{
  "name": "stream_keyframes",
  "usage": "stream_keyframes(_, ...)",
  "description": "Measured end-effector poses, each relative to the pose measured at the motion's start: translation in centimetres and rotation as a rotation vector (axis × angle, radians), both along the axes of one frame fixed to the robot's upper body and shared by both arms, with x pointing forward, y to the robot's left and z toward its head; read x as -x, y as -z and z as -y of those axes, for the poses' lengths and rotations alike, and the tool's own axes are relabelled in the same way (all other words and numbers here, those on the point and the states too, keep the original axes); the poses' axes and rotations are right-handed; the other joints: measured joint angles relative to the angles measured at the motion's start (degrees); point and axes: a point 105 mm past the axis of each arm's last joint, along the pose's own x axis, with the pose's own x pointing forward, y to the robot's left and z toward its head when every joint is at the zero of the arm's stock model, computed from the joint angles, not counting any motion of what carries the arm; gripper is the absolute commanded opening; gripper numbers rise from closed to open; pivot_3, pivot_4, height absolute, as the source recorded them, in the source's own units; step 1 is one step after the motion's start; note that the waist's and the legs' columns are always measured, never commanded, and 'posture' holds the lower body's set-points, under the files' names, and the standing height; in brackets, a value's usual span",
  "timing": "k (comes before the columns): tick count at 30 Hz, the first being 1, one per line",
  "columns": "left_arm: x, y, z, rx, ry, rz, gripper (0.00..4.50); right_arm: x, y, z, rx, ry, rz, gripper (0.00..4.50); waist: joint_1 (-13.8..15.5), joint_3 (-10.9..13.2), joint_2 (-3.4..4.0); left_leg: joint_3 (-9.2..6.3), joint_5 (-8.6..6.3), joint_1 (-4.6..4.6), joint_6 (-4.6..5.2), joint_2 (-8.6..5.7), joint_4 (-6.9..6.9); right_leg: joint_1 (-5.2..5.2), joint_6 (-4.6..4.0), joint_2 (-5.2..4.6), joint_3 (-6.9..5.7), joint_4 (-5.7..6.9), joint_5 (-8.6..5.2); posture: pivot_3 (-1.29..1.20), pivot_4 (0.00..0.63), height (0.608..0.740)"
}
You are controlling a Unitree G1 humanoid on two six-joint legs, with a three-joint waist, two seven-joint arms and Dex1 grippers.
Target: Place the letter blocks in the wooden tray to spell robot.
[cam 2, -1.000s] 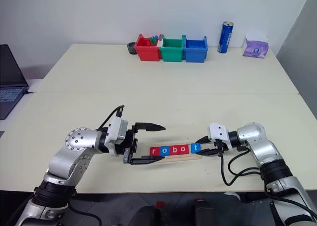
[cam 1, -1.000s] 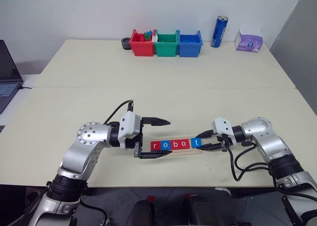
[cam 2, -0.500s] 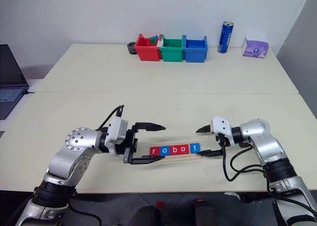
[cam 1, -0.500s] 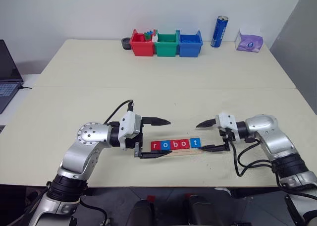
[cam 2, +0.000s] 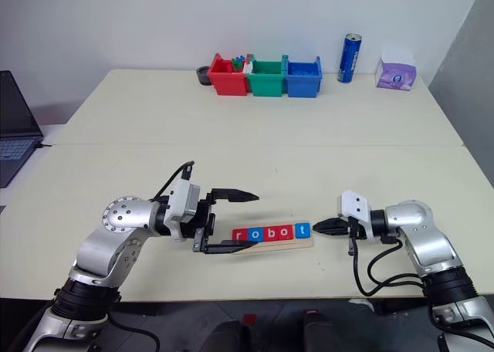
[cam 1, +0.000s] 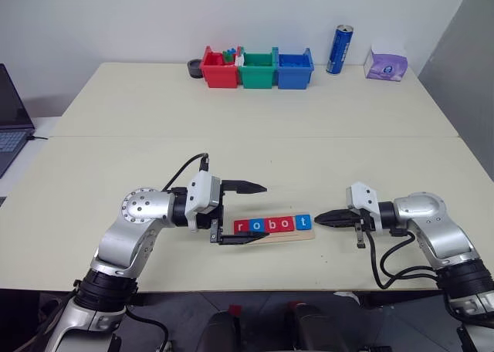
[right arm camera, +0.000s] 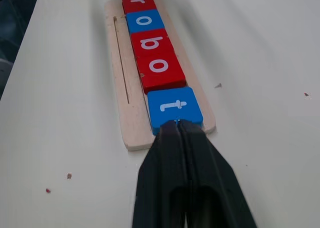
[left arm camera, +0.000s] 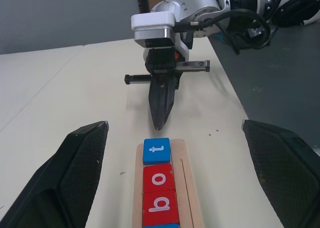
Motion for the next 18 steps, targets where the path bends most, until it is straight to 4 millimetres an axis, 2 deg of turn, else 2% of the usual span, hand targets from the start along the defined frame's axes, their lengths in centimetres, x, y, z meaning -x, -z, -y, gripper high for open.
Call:
stream_keyframes(11, 0.0, 0.0, 0.0, -0.002, -0.002, 0.0, 4.5, -0.3, 0.6, -0.2, 0.015, 0.001, 0.032, 0.03, 0.04, 0.0, 0.0, 0.01, 0.0, 0.0, 0.0, 0.0, 0.02, 0.0, 0.0, -0.01, 0.01, 0.0, 0.0, 0.0, 0.15, 0.74)
stream_keyframes(18, 0.1, 0.2, -0.1, -0.003, -0.004, -0.008, 4.5, -0.4, 1.0, -1.2, 0.01, -0.012, 0.039, 0.03, 0.03, 0.0, 0.0, 0.01, 0.0, 0.0, 0.0, 0.01, 0.02, 0.0, 0.0, -0.01, 0.01, 0.02, 0.0, 0.0, 0.15, 0.74)
